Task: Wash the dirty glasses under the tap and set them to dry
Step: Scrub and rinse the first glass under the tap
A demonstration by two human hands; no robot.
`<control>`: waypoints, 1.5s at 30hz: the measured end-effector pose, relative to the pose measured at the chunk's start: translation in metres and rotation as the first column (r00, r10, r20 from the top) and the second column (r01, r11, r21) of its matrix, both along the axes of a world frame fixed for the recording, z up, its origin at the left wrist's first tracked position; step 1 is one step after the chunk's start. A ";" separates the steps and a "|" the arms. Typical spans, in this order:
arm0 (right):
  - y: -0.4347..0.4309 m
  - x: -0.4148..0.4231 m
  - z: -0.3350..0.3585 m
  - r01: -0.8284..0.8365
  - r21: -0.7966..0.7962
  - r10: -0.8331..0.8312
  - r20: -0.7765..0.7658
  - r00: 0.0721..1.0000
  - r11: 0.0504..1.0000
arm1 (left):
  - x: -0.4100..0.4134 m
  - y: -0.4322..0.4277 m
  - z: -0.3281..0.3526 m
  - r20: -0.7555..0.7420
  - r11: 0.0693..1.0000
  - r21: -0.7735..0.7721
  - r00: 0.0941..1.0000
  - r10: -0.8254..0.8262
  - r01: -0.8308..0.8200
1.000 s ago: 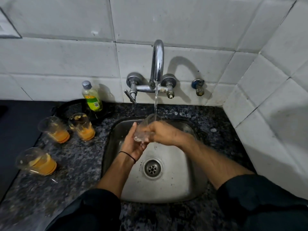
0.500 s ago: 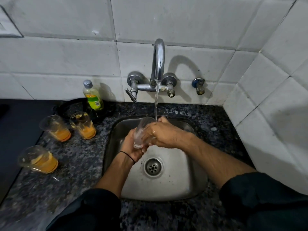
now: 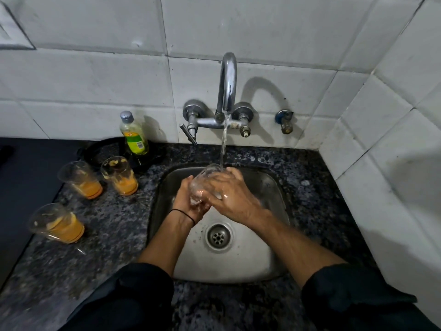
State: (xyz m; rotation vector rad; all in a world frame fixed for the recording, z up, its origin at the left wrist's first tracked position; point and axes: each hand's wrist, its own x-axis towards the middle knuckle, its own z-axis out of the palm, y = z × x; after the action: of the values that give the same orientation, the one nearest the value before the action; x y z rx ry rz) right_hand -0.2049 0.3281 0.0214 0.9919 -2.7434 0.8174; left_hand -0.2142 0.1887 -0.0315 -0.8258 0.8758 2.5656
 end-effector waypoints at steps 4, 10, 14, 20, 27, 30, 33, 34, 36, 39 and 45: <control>-0.020 0.016 -0.010 0.427 -0.489 -0.247 0.391 0.887 0.760 | 0.001 0.003 0.006 0.014 0.997 -0.072 1.000 -0.023 0.024; -0.024 0.010 -0.010 0.995 -0.093 0.193 0.976 0.097 -0.033 | 0.014 0.011 0.045 -0.346 0.879 -0.469 0.934 -0.095 -0.084; -0.023 0.017 -0.011 1.000 0.015 0.422 0.907 -0.007 -0.014 | 0.018 0.022 0.060 -0.514 0.644 -0.755 0.720 -0.466 -0.123; -0.034 0.019 -0.009 0.985 -0.084 0.088 0.994 0.071 0.151 | -0.008 0.039 0.067 -0.435 0.522 -0.836 0.784 -0.443 -0.169; -0.028 0.011 -0.010 0.827 -0.432 -0.331 0.769 0.546 0.360 | -0.004 0.049 0.066 -0.187 0.492 -0.870 0.898 -0.399 0.037; -0.014 0.006 -0.002 0.903 -0.415 0.020 0.910 0.415 0.109 | 0.011 0.041 0.047 -0.284 0.405 -0.914 0.751 -0.596 -0.024; -0.016 0.006 -0.005 0.911 -0.411 0.094 0.909 0.407 0.033 | 0.015 0.037 0.035 -0.342 0.521 -0.853 0.772 -0.536 -0.017; -0.020 0.007 -0.008 0.887 -0.459 0.034 0.889 0.457 0.048 | 0.017 0.037 0.036 -0.301 0.646 -0.761 0.853 -0.427 0.054; -0.025 0.009 -0.009 0.812 -0.567 -0.060 0.814 0.578 0.137 | 0.015 0.035 0.032 -0.148 0.878 -0.442 0.951 -0.273 0.183; -0.029 0.006 -0.003 0.646 -0.669 -0.094 0.664 0.742 0.367 | 0.011 0.030 0.023 0.014 0.984 -0.082 0.988 -0.156 0.157; -0.022 -0.019 0.015 0.604 -0.607 -0.243 0.572 0.783 0.517 | 0.011 0.026 0.013 0.039 0.904 -0.425 0.999 -0.030 0.043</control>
State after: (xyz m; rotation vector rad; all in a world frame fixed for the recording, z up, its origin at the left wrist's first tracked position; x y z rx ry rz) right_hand -0.2237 0.3059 0.0367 -0.0964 -2.2504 2.0133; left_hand -0.2036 0.2148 -0.0188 -0.9494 1.4588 2.3503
